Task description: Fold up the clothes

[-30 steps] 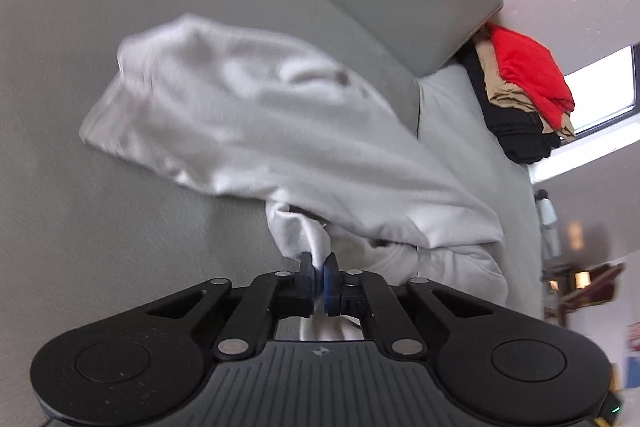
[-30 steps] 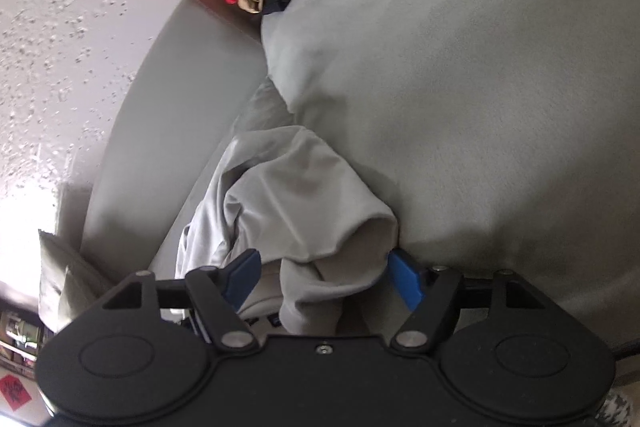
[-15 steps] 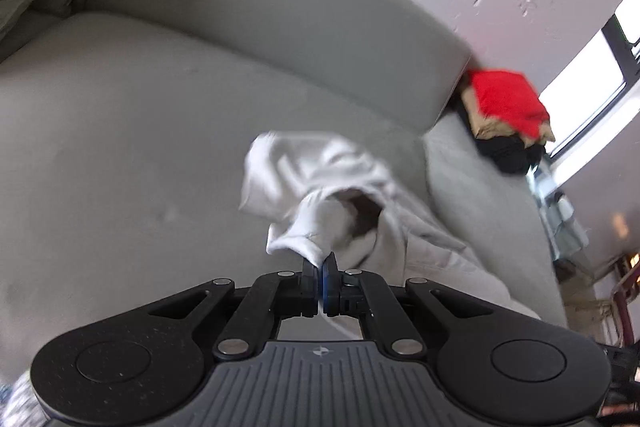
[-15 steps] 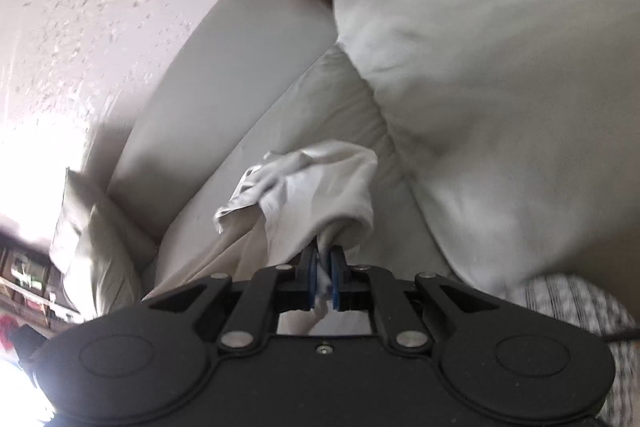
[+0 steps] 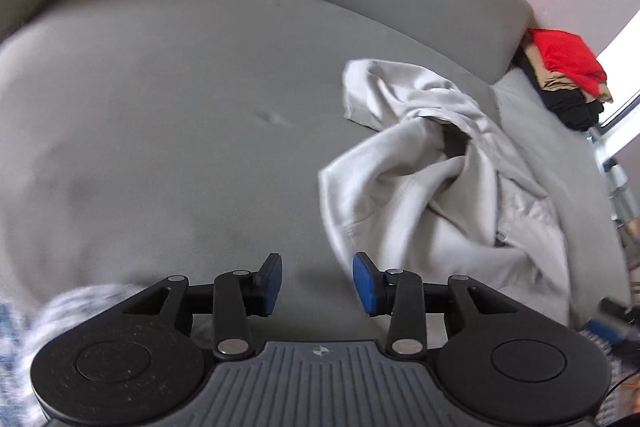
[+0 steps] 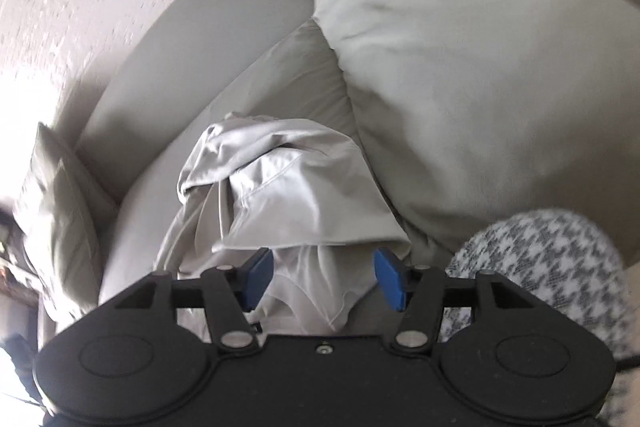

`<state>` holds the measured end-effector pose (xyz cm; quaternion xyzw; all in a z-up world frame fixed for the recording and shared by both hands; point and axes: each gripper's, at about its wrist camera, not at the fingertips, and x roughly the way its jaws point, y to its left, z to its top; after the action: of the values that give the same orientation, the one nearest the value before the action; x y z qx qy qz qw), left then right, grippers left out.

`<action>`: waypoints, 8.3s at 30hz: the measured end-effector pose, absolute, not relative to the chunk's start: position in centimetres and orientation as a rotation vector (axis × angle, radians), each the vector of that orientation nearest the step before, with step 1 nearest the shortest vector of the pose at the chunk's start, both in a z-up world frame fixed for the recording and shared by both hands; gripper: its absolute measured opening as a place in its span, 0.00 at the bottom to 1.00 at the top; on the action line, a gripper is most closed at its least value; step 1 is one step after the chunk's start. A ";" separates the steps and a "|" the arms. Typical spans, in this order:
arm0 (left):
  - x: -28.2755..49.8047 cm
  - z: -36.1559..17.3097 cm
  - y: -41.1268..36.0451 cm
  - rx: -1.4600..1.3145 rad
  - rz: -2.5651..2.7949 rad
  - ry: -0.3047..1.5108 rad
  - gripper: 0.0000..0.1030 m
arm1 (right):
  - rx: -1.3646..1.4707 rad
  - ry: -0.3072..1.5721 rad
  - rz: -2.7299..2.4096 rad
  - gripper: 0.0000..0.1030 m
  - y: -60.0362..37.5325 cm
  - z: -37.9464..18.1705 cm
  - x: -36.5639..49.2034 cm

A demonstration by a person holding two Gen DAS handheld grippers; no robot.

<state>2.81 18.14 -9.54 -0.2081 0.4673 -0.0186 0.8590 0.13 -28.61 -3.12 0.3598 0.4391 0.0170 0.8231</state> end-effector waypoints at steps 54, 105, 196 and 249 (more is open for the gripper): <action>4.7 -12.1 19.0 -0.622 -0.024 0.915 0.09 | 0.830 0.815 -0.147 0.41 -31.6 -8.4 2.4; -11.7 29.0 21.3 -0.664 -0.120 -0.094 0.01 | 0.857 -0.151 0.448 0.02 -31.9 32.2 -8.9; 0.5 -8.7 7.1 -0.058 0.239 0.999 0.67 | 0.235 0.892 0.268 0.25 -15.9 -3.0 1.6; 1.5 -10.3 3.4 -0.177 -0.043 1.069 0.73 | 1.180 0.829 0.097 0.67 -31.3 -9.8 4.6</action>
<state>1.45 3.38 -10.30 -0.0841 0.5089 -0.0202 0.8565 4.64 -31.35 -9.83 0.5398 0.3794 0.0444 0.7501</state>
